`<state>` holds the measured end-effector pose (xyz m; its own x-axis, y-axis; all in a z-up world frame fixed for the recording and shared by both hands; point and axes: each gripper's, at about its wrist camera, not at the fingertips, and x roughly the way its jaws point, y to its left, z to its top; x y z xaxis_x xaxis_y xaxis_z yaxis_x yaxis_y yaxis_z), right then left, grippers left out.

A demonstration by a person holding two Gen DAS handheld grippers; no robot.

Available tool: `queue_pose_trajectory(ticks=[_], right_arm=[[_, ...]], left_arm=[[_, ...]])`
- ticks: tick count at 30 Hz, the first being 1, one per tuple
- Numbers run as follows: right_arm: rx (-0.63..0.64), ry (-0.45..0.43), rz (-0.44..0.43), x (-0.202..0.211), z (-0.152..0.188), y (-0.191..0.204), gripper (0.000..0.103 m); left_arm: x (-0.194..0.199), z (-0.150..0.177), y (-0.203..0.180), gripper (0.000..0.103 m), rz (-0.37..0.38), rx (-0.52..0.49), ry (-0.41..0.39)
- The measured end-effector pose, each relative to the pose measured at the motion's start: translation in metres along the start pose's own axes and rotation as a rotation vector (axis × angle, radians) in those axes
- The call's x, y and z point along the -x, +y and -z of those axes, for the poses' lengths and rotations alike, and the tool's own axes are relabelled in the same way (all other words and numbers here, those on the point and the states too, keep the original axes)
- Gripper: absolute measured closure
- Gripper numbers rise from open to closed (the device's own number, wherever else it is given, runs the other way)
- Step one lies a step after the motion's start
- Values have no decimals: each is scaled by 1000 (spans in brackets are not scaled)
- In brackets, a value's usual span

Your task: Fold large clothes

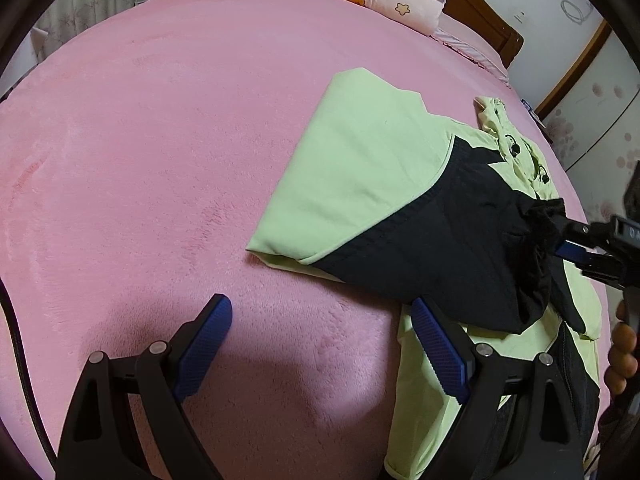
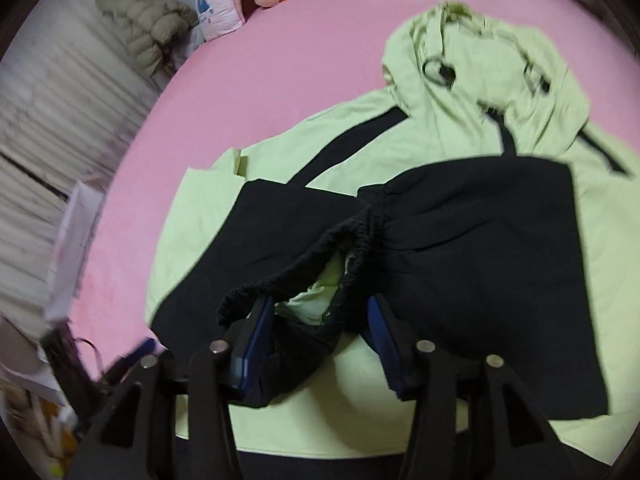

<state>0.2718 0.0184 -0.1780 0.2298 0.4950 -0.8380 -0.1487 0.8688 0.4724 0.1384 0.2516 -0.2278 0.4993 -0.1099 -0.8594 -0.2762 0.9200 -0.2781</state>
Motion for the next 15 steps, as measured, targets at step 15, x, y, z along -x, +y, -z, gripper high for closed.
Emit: queue_pose_trajectory(ticks=[15], right_arm=[[-151,34,-74,1,-23,7,45]], left_arm=[[1,-3,-5,13,19,-18,-6]])
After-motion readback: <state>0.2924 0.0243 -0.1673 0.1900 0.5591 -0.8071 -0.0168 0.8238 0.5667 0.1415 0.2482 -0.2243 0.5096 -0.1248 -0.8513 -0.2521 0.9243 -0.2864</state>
